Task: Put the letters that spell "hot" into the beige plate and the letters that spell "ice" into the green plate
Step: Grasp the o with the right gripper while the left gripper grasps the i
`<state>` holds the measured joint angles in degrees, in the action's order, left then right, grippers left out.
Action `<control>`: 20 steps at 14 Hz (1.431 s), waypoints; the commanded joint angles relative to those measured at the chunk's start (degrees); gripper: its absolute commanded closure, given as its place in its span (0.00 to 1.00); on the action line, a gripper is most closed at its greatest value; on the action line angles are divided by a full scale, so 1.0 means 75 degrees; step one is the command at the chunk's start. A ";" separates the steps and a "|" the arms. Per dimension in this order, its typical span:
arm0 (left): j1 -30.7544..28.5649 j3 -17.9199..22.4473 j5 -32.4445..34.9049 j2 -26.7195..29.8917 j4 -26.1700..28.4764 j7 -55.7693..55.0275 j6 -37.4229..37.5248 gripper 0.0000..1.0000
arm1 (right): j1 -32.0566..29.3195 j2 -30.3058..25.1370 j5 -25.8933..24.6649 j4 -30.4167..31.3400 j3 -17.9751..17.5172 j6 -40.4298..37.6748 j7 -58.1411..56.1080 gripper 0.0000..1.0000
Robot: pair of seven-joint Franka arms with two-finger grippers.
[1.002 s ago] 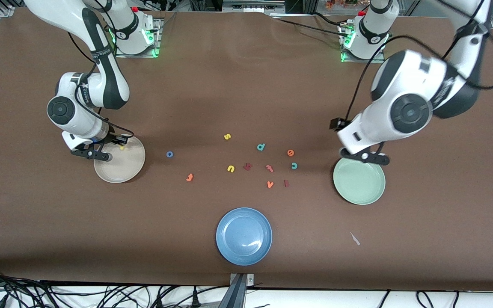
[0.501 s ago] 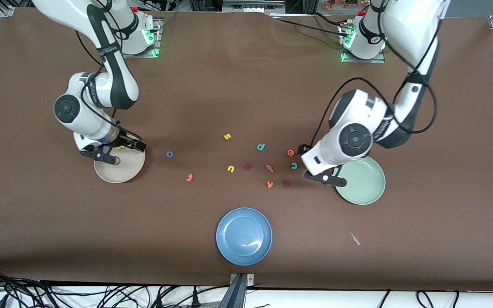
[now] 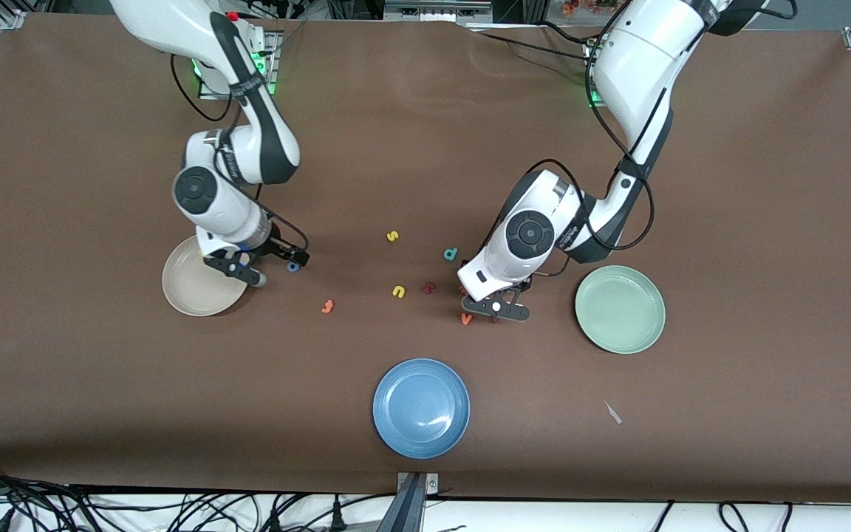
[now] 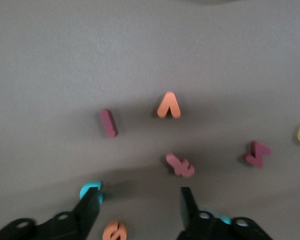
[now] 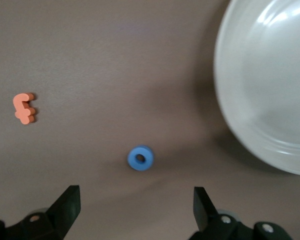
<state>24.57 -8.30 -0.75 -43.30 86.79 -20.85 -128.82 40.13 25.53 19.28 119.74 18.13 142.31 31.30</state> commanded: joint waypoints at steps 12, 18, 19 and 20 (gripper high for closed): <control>0.0017 0.0650 0.0286 -0.1141 -0.1154 -0.0431 -0.0659 0.50 | 0.0111 0.0757 0.0172 -0.0227 0.0043 0.0608 -0.0096 0.23; 0.0075 0.0615 0.0240 -0.1141 -0.1189 -0.0466 -0.0731 0.50 | 0.0053 0.0757 0.0183 -0.0227 0.0055 0.0608 -0.0166 0.36; 0.0122 0.0627 0.0240 -0.1141 -0.1177 -0.0478 -0.0731 0.50 | 0.0017 0.0757 0.0183 -0.0227 0.0067 0.0608 -0.0166 0.36; 0.0134 0.0627 0.0240 -0.1153 -0.1177 -0.0478 -0.0731 0.54 | 0.0017 0.0757 0.0183 -0.0227 0.0067 0.0608 -0.0189 0.38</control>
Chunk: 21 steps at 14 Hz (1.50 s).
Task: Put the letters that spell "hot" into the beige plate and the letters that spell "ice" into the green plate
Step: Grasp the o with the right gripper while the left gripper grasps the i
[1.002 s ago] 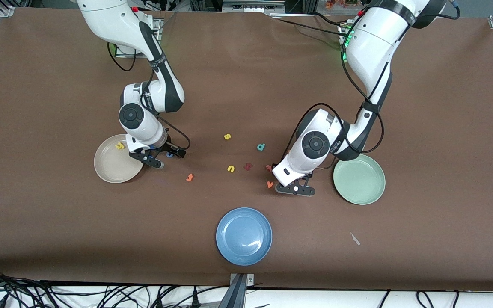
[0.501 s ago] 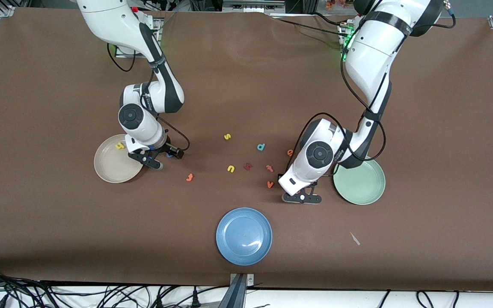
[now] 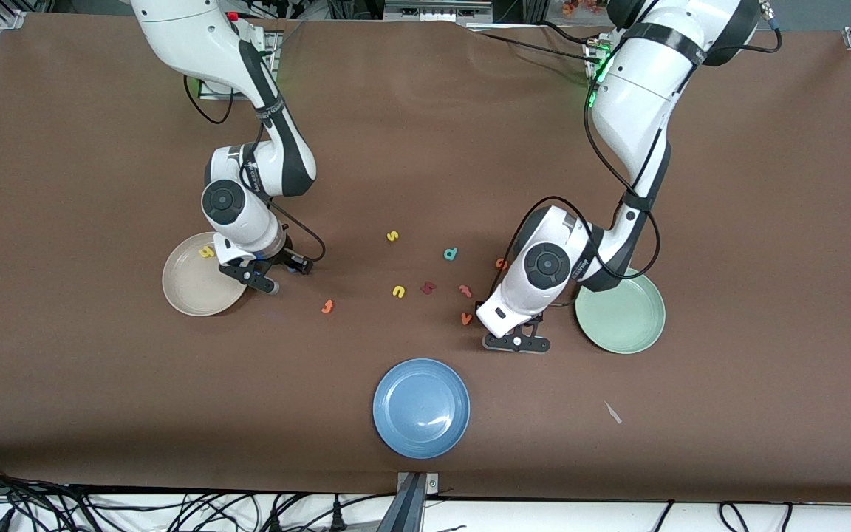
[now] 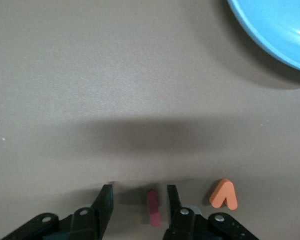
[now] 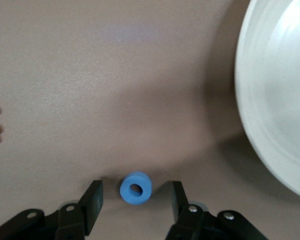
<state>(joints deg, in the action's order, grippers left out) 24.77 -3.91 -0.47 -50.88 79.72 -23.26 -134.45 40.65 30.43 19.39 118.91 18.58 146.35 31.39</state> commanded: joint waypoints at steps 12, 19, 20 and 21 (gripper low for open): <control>0.0061 0.0053 0.0261 -0.0061 -0.0235 -0.0134 0.0091 1.00 | -0.0064 0.0126 0.0450 -0.0116 -0.0005 0.0151 -0.0213 0.54; -0.0116 0.0088 0.0309 0.0385 -0.0235 -0.0075 0.1027 1.00 | -0.0064 0.0173 0.0497 -0.0116 -0.0016 0.0151 -0.0201 0.65; -0.0104 0.0077 0.0309 0.0409 -0.0235 -0.0075 0.1087 1.00 | -0.0064 0.0173 0.0567 -0.0116 -0.0016 0.0139 -0.0212 0.66; -0.0127 0.0077 0.0309 0.0444 -0.0235 -0.0063 0.1099 1.00 | -0.0064 0.0196 0.0660 -0.0128 -0.0016 0.0151 -0.0213 0.67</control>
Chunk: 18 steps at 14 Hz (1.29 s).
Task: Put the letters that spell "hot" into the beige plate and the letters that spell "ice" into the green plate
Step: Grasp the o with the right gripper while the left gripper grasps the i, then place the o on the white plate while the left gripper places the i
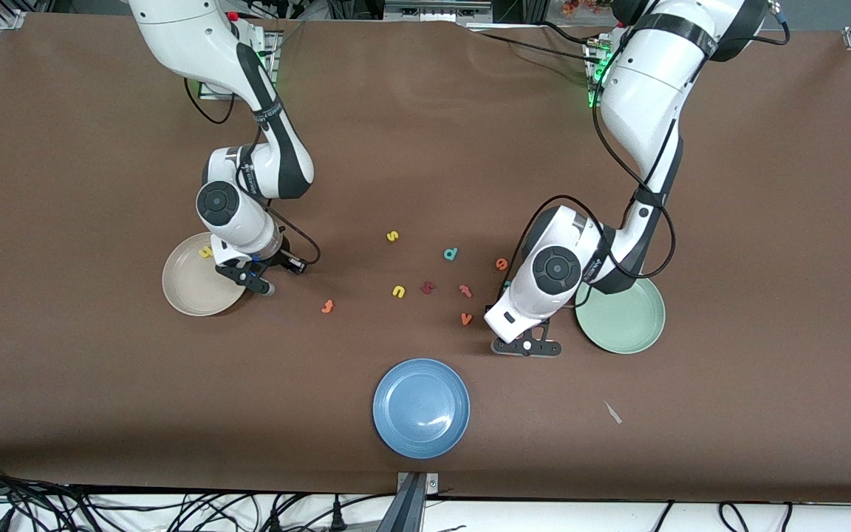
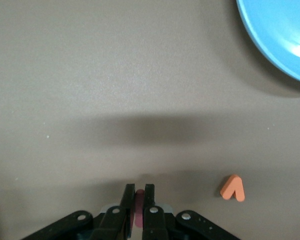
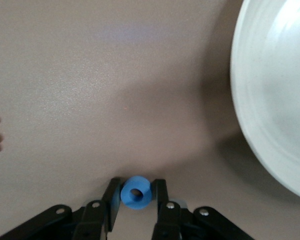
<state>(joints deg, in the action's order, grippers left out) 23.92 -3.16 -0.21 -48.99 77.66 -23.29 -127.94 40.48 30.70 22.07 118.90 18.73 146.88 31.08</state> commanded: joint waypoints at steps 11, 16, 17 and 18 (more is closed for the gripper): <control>-0.0411 0.0000 0.0849 0.0672 0.0075 0.0000 0.1282 1.00 | -0.0031 0.0184 0.0327 -0.0711 -0.0013 -0.0677 -0.0183 0.80; -0.1173 -0.0012 0.0744 0.1188 0.0180 0.1403 0.2431 1.00 | -0.0031 0.0020 0.0221 -0.1147 0.0525 -0.1839 -0.0940 0.81; -0.1290 -0.0012 0.0732 0.1281 0.0192 0.1626 0.2549 1.00 | -0.0031 -0.0073 0.0221 -0.1147 0.0735 -0.2085 -0.1328 0.81; -0.1477 -0.0012 0.0732 0.1328 0.0262 0.1849 0.2667 1.00 | -0.0031 -0.0144 0.0221 -0.1135 0.0958 -0.2389 -0.1726 0.81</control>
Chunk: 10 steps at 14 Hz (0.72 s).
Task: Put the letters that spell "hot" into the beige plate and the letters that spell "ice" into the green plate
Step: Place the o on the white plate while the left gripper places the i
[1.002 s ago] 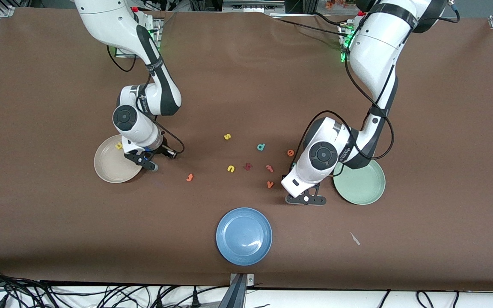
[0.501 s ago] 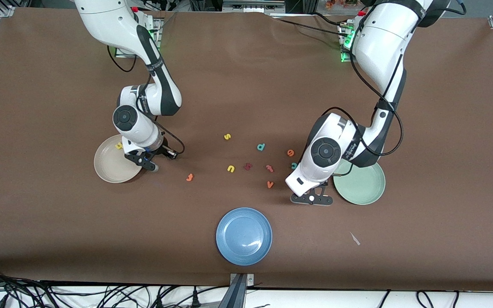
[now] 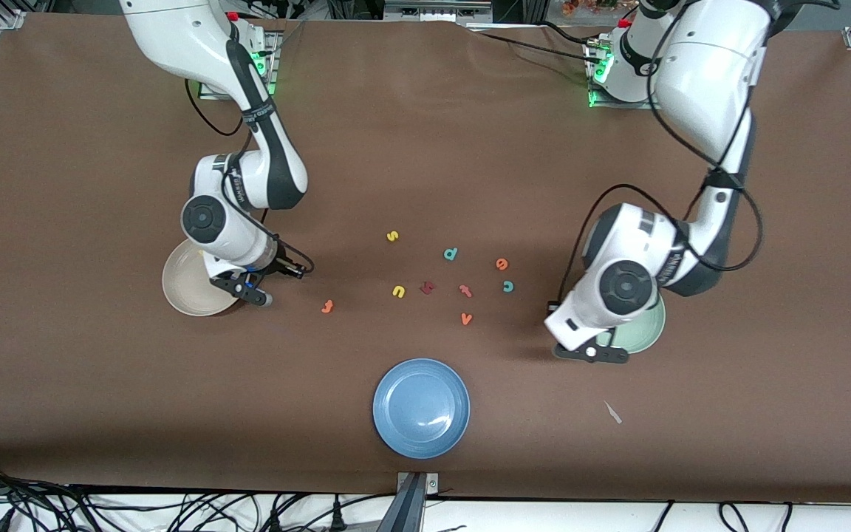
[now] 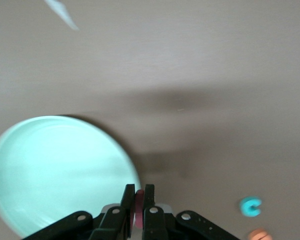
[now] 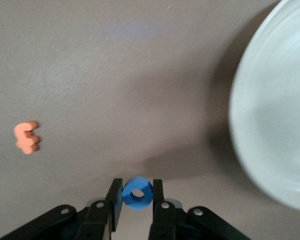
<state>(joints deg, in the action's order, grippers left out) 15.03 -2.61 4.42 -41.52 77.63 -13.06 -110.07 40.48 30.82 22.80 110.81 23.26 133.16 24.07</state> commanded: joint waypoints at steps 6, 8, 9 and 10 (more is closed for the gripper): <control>-0.0843 -0.0085 0.0208 0.0275 0.1202 0.1109 -0.0168 1.00 | -0.0018 -0.0430 0.0124 0.0365 0.1479 -0.1032 -0.3101 0.81; -0.0844 -0.0073 0.0220 0.0205 0.1520 0.1109 -0.0825 1.00 | -0.0018 -0.0418 0.0136 0.0506 0.1644 -0.0881 -0.3583 0.55; -0.0856 -0.0073 0.0220 0.0181 0.1520 0.1109 -0.0851 1.00 | -0.0029 -0.0406 0.0194 0.0541 0.1645 -0.0764 -0.3527 0.01; -0.0856 -0.0073 0.0220 0.0181 0.1521 0.1109 -0.0851 1.00 | -0.0018 -0.0406 0.0194 0.0519 0.1645 -0.0797 -0.3515 0.00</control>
<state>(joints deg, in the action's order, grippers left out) 9.02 -2.66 4.42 -40.75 88.13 -5.36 -115.39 39.87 28.95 22.85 113.32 35.38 126.14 -0.60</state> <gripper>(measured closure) 0.930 0.586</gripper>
